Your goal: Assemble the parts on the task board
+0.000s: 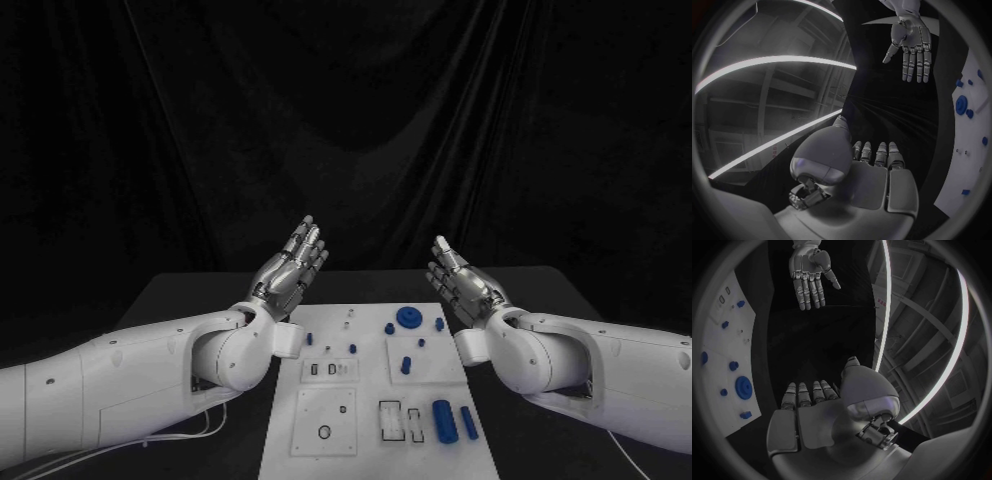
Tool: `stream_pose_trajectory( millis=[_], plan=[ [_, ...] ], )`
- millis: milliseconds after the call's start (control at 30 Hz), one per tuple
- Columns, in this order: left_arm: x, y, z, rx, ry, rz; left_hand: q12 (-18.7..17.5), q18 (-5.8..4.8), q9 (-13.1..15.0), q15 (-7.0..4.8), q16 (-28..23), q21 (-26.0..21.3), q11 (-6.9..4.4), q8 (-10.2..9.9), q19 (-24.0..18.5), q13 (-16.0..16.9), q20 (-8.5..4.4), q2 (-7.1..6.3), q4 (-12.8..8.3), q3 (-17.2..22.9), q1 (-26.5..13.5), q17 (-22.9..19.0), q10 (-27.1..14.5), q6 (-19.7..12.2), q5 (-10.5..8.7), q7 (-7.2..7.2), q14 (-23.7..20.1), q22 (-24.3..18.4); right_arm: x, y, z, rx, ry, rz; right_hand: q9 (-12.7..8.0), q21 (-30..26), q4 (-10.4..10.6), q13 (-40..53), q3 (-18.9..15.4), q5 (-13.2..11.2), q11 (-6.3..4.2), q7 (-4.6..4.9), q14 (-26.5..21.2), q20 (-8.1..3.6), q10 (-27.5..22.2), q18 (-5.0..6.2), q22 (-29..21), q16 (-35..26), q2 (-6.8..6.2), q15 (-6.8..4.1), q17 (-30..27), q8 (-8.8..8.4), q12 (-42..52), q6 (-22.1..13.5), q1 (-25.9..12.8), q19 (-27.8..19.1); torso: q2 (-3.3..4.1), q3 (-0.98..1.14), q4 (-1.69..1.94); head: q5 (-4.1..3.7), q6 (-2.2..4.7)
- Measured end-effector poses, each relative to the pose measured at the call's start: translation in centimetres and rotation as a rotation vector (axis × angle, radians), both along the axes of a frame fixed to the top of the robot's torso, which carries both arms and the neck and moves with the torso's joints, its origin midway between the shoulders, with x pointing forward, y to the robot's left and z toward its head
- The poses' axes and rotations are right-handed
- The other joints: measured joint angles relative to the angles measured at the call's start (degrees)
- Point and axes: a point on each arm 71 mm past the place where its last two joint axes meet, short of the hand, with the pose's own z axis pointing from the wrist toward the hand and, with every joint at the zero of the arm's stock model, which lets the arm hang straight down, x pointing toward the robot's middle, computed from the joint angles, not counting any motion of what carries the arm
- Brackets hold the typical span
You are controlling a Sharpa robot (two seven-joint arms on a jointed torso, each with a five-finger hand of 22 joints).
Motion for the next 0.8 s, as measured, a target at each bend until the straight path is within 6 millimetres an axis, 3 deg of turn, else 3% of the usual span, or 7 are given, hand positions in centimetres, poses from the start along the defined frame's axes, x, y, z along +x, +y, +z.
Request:
stream_pose_trajectory(
  millis=[100,233,367,433,500,567,800],
  plan=[
    [0.0,0.2,0.1,0.007,-0.016,-0.008,0.0,0.00,0.0,0.00,0.0,0.0,0.00,0.0,0.0,0.0,0.00,0.12,-0.1,0.3,0.1,0.0,0.0,0.3,0.42,0.31,0.0,0.0,0.1,-0.1,0.0,0.013,-0.004,0.010,0.0,0.0,0.0,0.0,0.0,0.2,0.38,0.25,0.0,0.00,0.0,-0.01,0.0,0.0,-0.36,0.00,0.0,0.00,0.0,0.0,1.0,0.0,0.16,-0.06,0.05,0.06,-0.31],
    [0.0,0.7,0.0,0.035,-0.042,-0.007,0.0,0.00,0.1,0.00,0.0,0.0,0.46,0.0,0.0,0.0,0.00,0.51,-0.1,2.6,3.3,0.0,0.0,0.6,6.50,1.63,0.0,0.0,0.3,-0.4,0.1,0.023,-0.021,0.028,0.0,0.0,0.0,0.0,0.4,1.2,1.70,2.05,0.0,0.00,-0.1,-0.01,0.0,0.0,-1.05,0.00,0.0,0.00,0.0,0.0,3.2,0.0,0.41,-0.18,0.19,0.03,-0.83],
    [0.1,1.4,0.1,0.082,-0.081,-0.009,0.0,-0.01,0.3,0.00,0.0,0.0,1.09,0.0,0.0,0.0,0.00,0.46,0.0,3.3,4.9,0.0,0.0,1.4,9.49,3.45,0.0,0.0,0.6,-0.8,0.4,-0.005,-0.070,0.067,0.0,0.0,-0.1,0.0,1.3,3.6,3.00,3.06,0.0,0.33,-0.1,-0.01,0.0,0.0,-1.06,0.00,0.0,0.00,0.0,0.2,6.2,0.0,0.60,-0.27,0.25,0.21,-1.78],
    [0.1,1.8,0.1,0.116,-0.108,-0.011,0.0,-0.01,0.5,0.00,0.0,0.0,2.19,0.3,0.0,0.0,0.00,0.12,-0.1,4.0,7.0,-0.1,0.0,2.8,12.74,4.87,0.0,0.0,0.9,-1.1,0.9,-0.040,-0.111,0.097,0.0,0.0,-0.2,0.0,2.2,6.7,6.09,2.35,0.0,3.09,0.0,0.00,0.0,0.0,-1.21,0.00,0.0,0.00,0.0,0.1,9.7,0.0,0.69,-0.31,0.29,0.36,-2.32],
    [0.2,2.2,0.2,0.147,-0.133,-0.012,0.0,-0.05,1.0,0.00,0.0,0.0,3.32,1.0,0.0,0.0,0.00,-0.55,0.0,4.4,9.5,-0.1,0.0,5.7,15.82,6.63,0.0,0.0,1.1,-1.3,1.4,-0.077,-0.149,0.126,0.0,0.0,-0.3,0.0,2.7,8.7,8.55,0.30,0.0,7.37,0.0,-0.13,0.0,0.0,-1.95,3.88,0.0,0.00,0.0,0.1,12.4,0.0,0.75,-0.36,0.29,0.55,-2.99],
    [0.2,2.5,0.2,0.182,-0.162,-0.015,0.0,-0.55,1.1,0.00,0.0,0.0,3.65,1.2,0.0,0.0,0.00,-1.14,0.0,4.4,11.1,-0.1,0.2,7.8,17.34,7.22,0.0,0.0,1.3,-1.6,2.1,-0.127,-0.191,0.162,0.0,0.0,-0.2,0.0,2.9,9.4,9.62,0.69,0.0,9.45,0.0,-1.47,0.0,0.0,-2.30,6.34,0.0,0.00,0.0,0.5,13.8,0.0,0.81,-0.40,0.29,0.67,-3.67],
    [0.1,2.8,0.4,0.257,-0.226,-0.029,0.0,-0.54,1.1,0.00,0.0,0.0,4.40,1.2,0.0,0.0,0.00,-1.08,0.0,4.4,12.3,0.0,0.2,8.8,18.68,7.94,0.0,0.0,1.6,-3.5,4.4,-0.318,-0.278,0.241,0.5,0.0,-1.4,0.0,4.1,11.6,12.64,3.75,0.0,13.30,0.0,-1.44,0.3,0.0,-2.70,8.87,0.0,0.13,0.0,2.5,20.1,0.8,0.96,-0.41,0.29,1.02,-5.92]
  ],
)
